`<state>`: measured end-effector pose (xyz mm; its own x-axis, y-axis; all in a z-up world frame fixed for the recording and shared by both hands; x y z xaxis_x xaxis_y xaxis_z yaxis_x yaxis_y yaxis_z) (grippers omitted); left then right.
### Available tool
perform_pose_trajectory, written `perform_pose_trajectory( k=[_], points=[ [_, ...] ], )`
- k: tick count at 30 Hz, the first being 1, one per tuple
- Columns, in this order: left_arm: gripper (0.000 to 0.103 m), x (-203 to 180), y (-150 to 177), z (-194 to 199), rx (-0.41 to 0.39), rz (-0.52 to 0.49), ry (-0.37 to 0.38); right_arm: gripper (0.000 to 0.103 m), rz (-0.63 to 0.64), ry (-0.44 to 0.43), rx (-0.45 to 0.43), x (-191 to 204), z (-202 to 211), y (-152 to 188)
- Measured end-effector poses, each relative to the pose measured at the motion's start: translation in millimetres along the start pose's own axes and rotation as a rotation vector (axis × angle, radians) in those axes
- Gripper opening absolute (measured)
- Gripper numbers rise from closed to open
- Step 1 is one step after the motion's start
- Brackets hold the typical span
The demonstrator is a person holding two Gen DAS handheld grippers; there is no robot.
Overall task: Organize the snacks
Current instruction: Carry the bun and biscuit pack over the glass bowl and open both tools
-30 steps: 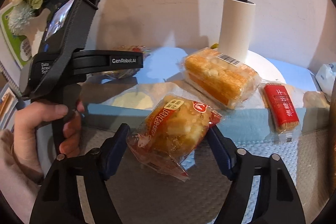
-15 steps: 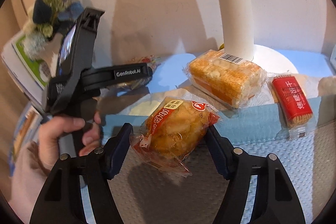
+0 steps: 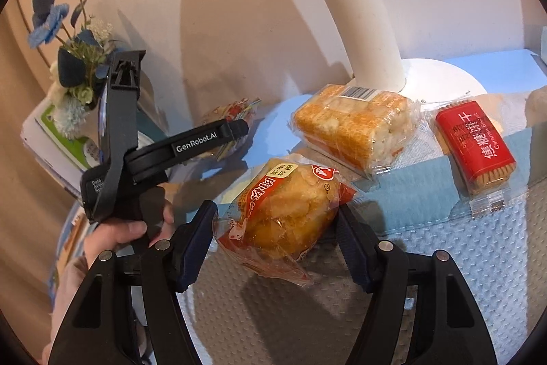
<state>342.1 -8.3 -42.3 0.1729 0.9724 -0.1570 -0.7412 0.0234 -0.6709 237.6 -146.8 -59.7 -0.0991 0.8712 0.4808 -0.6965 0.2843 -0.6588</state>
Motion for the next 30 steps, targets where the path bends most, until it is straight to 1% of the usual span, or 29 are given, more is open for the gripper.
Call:
perform_pose_trajectory(
  k=[6,10,12,14,16,18,20,22,23,25,27,28,30],
  points=[
    [0.064,2,2,16,-0.059,-0.005,0.025,0.067,-0.029,-0.051,-0.045,-1,5,-5],
    [0.064,1,7,23,-0.073,-0.008,0.058,0.067,-0.039,-0.069,-0.064,-3,11,-7],
    [0.064,4,12,24,-0.059,0.010,0.061,0.067,-0.037,-0.078,-0.078,-2,15,-7],
    [0.064,6,24,26,-0.015,0.029,0.043,0.067,-0.032,-0.092,-0.094,0,21,-7],
    [0.064,4,37,36,0.015,0.030,0.038,0.067,-0.034,-0.094,-0.104,0,27,-7],
    [0.064,-3,50,51,0.028,0.017,0.044,0.067,-0.046,-0.106,-0.109,-1,38,-6],
    [0.064,-13,60,68,0.036,0.002,0.042,0.067,-0.056,-0.116,-0.120,-1,56,-5],
    [0.064,-24,60,84,0.041,-0.008,0.047,0.067,-0.043,-0.124,-0.143,2,76,-11],
    [0.064,-33,58,93,0.039,-0.011,0.059,0.067,-0.016,-0.130,-0.163,5,91,-19],
    [0.064,-51,46,114,0.022,-0.027,0.075,0.067,0.034,-0.103,-0.199,7,119,-34],
    [0.064,-75,31,134,-0.004,-0.064,0.073,0.067,0.058,-0.099,-0.238,6,146,-50],
    [0.064,-86,25,142,-0.013,-0.083,0.070,0.067,0.061,-0.097,-0.263,1,165,-62],
    [0.064,-115,13,160,-0.033,-0.117,0.092,0.067,0.053,-0.080,-0.294,-10,190,-79]
  ],
)
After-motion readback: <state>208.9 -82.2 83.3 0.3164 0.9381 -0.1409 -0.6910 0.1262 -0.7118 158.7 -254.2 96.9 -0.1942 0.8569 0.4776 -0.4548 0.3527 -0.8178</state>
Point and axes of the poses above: each gripper's, at about its wrist camera, not at the fingertips, and z roughly against the way its jaws point, x to its left, y to its underside, the point moved 6 cm from there along -z, roughly the way its jaws point, and after that the axes turned 1 degree about -z, right-handed, at the moved point
